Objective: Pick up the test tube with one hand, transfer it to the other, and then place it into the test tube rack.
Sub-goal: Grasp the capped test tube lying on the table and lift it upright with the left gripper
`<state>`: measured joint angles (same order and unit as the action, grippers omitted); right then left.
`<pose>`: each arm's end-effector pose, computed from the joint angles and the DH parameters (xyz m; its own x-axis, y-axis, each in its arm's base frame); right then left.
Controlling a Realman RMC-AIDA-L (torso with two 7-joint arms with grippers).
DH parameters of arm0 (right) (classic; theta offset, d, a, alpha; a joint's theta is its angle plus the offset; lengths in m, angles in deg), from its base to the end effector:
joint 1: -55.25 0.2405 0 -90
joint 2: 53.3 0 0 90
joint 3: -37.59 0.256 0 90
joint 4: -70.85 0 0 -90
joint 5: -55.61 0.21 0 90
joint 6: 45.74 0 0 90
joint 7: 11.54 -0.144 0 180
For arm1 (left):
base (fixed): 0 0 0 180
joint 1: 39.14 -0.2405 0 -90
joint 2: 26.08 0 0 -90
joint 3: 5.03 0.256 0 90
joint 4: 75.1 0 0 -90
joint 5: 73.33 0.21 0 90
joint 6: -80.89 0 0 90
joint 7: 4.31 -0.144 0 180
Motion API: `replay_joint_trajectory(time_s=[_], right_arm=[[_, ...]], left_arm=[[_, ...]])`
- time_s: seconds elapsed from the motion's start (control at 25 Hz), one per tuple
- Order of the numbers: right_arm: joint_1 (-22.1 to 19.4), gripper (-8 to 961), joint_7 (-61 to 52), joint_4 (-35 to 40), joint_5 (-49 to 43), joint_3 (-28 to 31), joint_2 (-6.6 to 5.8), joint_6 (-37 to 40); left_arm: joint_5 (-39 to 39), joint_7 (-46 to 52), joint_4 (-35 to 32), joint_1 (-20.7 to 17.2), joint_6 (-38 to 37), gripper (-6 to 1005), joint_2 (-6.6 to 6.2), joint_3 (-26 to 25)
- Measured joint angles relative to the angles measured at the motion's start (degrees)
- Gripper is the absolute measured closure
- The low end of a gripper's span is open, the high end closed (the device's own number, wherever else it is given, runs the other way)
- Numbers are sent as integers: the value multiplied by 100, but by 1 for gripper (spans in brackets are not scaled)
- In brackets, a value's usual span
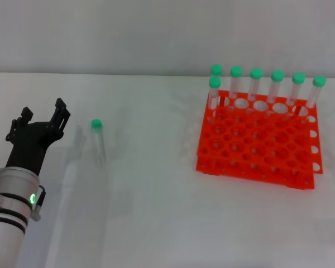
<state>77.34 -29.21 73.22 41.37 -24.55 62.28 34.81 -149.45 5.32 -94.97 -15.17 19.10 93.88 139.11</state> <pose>0.3644 0.3060 0.0658 0.6845 0.2281 -0.6924 -0.7102 -0.0055 -0.7040 -0.3190 0.3300 -0.0367 0.4553 0.0146 0.8902 0.8900 0.0190 -0.4555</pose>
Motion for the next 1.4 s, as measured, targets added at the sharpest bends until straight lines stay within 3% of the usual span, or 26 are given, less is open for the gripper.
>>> replay_joint_trajectory(time_s=[0.48, 0.68, 0.84, 0.96, 1.16, 1.2, 1.24, 1.32, 1.4], right_arm=[[-47, 78, -39, 0, 9, 36, 13, -4], [-31, 78, -43, 0, 9, 36, 12, -30], [-29, 79, -39, 0, 9, 36, 8, -40], [-11, 79, -44, 0, 9, 36, 10, -39], [-3, 79, -45, 0, 9, 36, 15, -1], [-1, 79, -45, -1, 8, 36, 13, 3], [0, 79, -45, 6, 9, 36, 12, 3], [6, 79, -45, 53, 9, 36, 9, -10], [7, 79, -45, 58, 9, 36, 9, -16]], left_arm=[[73, 29, 5, -66, -87, 169, -9, 5], [227, 772, 49, -82, -178, 169, -80, -14], [1035, 2107, 463, 125, -248, 170, -258, -160], [1627, 3514, 981, 386, -272, 170, -521, -177], [2535, 5629, 2255, 896, -372, 171, -758, -93], [2535, 5629, 2255, 896, -372, 171, -758, -93], [3099, 6674, 2973, 1192, -598, 171, -925, 153], [3293, 7222, 3344, 1356, -776, 172, -1030, 468], [3410, 8072, 3856, 1559, -1020, 172, -1138, 1136]])
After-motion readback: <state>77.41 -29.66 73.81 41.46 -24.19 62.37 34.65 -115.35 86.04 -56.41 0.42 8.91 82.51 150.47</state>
